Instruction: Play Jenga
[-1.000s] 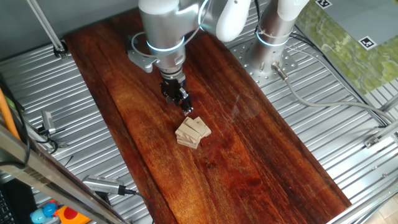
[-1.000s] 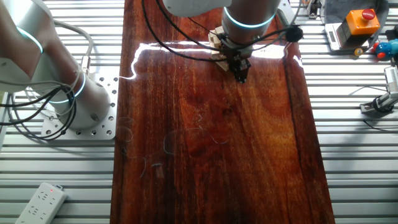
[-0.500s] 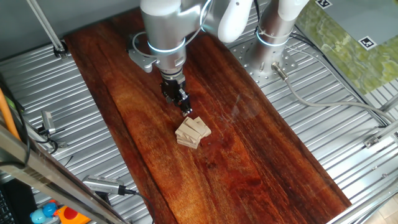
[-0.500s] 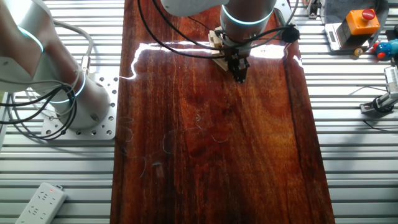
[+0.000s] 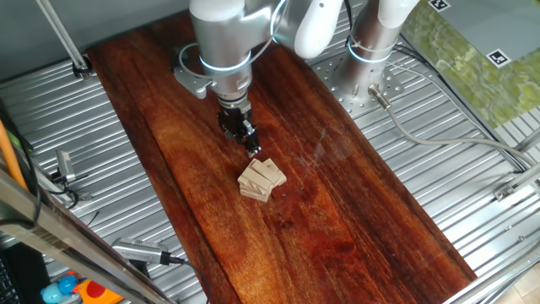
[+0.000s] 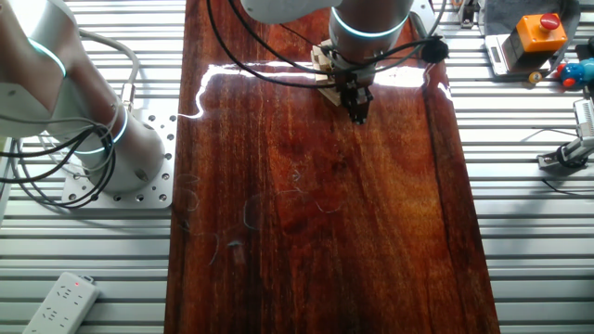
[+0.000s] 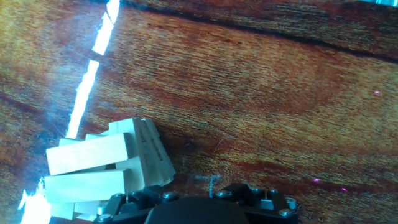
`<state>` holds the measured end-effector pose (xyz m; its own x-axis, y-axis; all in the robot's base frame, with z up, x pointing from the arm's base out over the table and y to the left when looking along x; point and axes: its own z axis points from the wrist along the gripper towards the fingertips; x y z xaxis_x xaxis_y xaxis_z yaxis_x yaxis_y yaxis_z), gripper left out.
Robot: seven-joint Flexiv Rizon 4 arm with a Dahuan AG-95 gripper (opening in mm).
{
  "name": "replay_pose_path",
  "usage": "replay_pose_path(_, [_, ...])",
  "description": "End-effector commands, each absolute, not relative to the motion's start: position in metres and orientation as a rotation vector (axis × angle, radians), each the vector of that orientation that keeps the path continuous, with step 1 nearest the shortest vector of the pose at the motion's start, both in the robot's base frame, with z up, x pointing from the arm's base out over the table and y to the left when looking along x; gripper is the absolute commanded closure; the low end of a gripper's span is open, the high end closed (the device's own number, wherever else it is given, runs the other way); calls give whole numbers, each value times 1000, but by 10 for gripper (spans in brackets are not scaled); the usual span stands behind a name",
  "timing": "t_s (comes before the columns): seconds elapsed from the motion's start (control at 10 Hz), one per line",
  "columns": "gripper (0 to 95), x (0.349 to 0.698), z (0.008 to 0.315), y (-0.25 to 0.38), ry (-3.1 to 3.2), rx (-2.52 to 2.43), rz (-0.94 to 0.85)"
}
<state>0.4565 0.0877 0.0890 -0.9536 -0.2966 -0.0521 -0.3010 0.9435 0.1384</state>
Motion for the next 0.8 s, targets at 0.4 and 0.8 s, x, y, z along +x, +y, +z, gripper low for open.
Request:
replay_pose_path(0.4, [190, 456, 92, 86, 3071, -458, 316])
replay_pose_path(0.8, [380, 455, 95, 78, 3076, -396, 324])
